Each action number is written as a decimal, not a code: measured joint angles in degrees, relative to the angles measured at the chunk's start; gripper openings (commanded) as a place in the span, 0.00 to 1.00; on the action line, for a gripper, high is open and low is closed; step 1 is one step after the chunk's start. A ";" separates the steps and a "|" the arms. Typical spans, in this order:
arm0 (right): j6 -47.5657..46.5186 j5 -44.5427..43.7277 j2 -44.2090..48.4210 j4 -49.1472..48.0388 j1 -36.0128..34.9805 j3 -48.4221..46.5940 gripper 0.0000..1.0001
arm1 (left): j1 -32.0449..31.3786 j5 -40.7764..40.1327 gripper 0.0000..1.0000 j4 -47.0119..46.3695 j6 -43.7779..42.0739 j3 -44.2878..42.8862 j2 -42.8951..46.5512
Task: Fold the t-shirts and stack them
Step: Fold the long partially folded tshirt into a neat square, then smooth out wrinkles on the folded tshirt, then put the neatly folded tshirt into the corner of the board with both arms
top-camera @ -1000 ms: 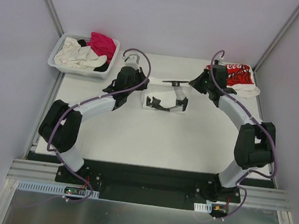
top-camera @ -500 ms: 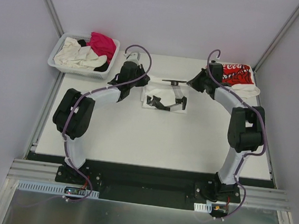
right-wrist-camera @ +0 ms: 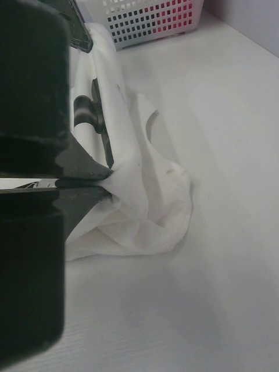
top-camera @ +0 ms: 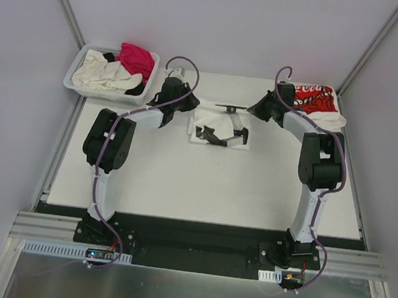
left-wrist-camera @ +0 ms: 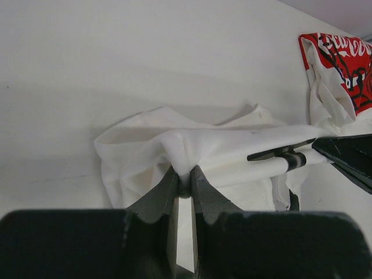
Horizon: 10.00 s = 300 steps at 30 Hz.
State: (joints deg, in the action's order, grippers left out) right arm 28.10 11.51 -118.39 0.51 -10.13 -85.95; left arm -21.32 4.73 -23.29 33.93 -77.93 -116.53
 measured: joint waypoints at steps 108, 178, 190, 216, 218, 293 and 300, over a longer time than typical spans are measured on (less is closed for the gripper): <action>39.52 36.09 -16.90 -51.39 -11.43 13.55 0.33 | 3.39 24.59 0.62 -15.21 6.27 14.25 11.72; 23.76 37.53 -8.85 -18.45 7.58 -0.37 0.38 | 3.80 29.35 0.63 -19.96 6.19 21.11 17.84; 24.28 37.79 -6.51 -23.76 7.19 14.25 0.38 | 3.80 29.68 0.63 -21.05 7.17 22.36 17.86; 41.53 38.62 -9.22 -46.90 10.29 18.86 0.42 | 3.80 36.50 0.64 -32.15 18.12 20.11 11.98; 39.01 38.75 -6.16 -43.69 11.54 18.58 0.43 | 3.82 38.32 0.64 -34.29 20.31 20.02 9.42; 4.02 15.30 -16.04 -2.75 28.94 -11.65 0.35 | -10.25 14.60 0.58 -29.27 30.91 20.15 -4.90; 3.85 13.46 -11.69 2.80 28.96 -8.61 0.37 | -9.79 6.14 0.59 -24.96 30.67 25.40 3.41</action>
State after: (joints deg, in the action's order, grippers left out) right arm 31.94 24.97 -130.08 3.31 18.83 -94.56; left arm -31.11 10.87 -48.25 64.60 -52.53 -113.12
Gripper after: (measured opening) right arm 0.364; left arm 0.585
